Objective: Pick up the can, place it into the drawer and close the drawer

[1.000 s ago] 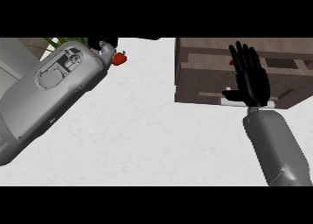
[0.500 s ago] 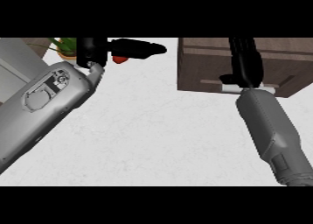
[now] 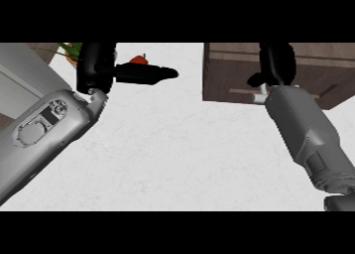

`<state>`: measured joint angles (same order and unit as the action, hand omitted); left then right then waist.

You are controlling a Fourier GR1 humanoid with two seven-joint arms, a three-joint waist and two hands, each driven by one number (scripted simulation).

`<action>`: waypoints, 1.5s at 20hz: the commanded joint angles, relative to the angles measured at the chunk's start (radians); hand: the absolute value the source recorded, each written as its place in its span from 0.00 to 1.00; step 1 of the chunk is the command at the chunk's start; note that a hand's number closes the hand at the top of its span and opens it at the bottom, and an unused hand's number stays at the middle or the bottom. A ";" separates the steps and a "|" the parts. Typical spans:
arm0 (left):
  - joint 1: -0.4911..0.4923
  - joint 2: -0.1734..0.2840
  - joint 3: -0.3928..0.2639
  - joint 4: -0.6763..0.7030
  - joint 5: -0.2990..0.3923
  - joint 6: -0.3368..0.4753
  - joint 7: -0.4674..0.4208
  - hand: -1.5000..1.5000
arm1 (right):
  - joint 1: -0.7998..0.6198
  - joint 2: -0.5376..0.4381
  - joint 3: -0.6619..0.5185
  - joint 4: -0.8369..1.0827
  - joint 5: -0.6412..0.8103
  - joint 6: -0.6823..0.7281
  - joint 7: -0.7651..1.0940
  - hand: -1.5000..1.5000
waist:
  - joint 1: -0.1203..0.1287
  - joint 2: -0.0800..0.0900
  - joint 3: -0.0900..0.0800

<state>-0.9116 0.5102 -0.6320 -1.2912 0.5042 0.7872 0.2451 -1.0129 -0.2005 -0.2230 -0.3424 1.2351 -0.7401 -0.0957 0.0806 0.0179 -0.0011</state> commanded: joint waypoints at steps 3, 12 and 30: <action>0.031 0.014 0.005 -0.062 -0.014 -0.001 0.016 0.00 | -0.108 -0.018 -0.034 0.086 -0.011 -0.002 0.017 0.00 | 0.026 0.015 0.004; 0.082 0.062 0.048 -0.075 -0.012 -0.050 -0.005 0.00 | -0.153 0.034 -0.150 0.055 -0.175 0.048 -0.181 0.00 | 0.010 0.013 0.006; 0.241 0.065 0.078 -0.166 -0.041 -0.036 -0.040 0.00 | -0.204 0.110 -0.453 0.026 -0.552 0.241 -0.393 0.00 | -0.031 -0.005 0.003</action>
<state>-0.6953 0.5818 -0.5606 -1.4355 0.4726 0.7452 0.2004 -1.1630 -0.1206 -0.6165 -0.2984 0.7655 -0.4970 -0.4916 0.0490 0.0228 0.0060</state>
